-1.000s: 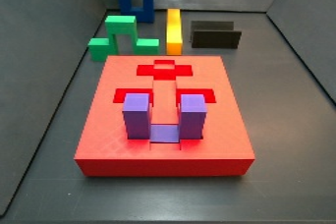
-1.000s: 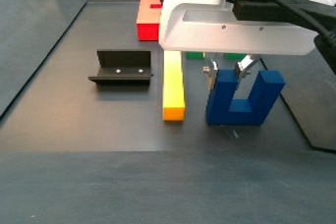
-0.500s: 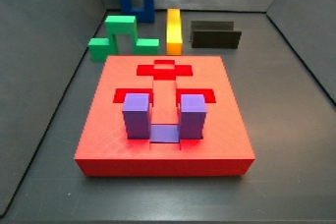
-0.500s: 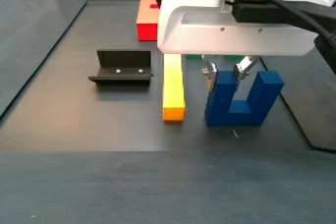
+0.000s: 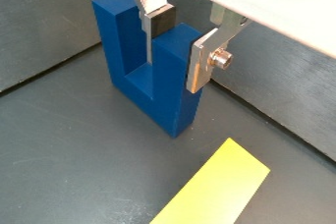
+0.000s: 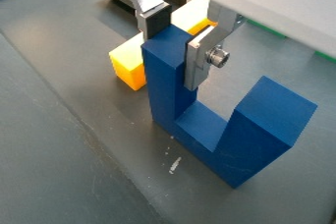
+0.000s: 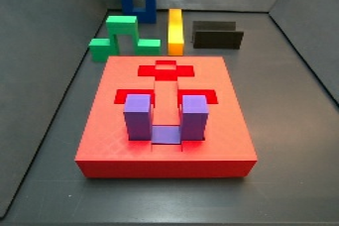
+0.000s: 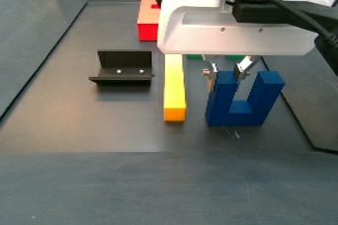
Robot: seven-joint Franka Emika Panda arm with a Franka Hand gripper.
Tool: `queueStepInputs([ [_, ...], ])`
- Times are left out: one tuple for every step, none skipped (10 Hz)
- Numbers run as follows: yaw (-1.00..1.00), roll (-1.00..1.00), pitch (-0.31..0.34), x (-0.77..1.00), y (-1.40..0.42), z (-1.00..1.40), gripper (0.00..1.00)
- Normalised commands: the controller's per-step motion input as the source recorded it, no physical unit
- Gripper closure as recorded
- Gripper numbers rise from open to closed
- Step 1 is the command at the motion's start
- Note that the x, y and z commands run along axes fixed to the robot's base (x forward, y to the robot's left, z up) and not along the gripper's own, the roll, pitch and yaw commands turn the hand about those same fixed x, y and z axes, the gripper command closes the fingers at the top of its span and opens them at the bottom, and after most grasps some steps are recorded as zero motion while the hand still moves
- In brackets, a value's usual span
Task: Pick up the blue object. Move up. Move to above the board. Insert the blue object.
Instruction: Pick up the blue object, then move up.
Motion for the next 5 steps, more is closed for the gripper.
queueStepInputs([
  [0.00,0.00,0.000,0.00,0.00,0.00,1.00],
  [0.00,0.00,0.000,0.00,0.00,0.83,1.00],
  [0.03,-0.01,0.008,0.02,-0.07,0.81,1.00],
  [0.03,0.03,0.057,-0.04,-0.06,0.63,1.00],
  [0.03,0.09,0.073,-0.03,-0.04,0.34,1.00],
])
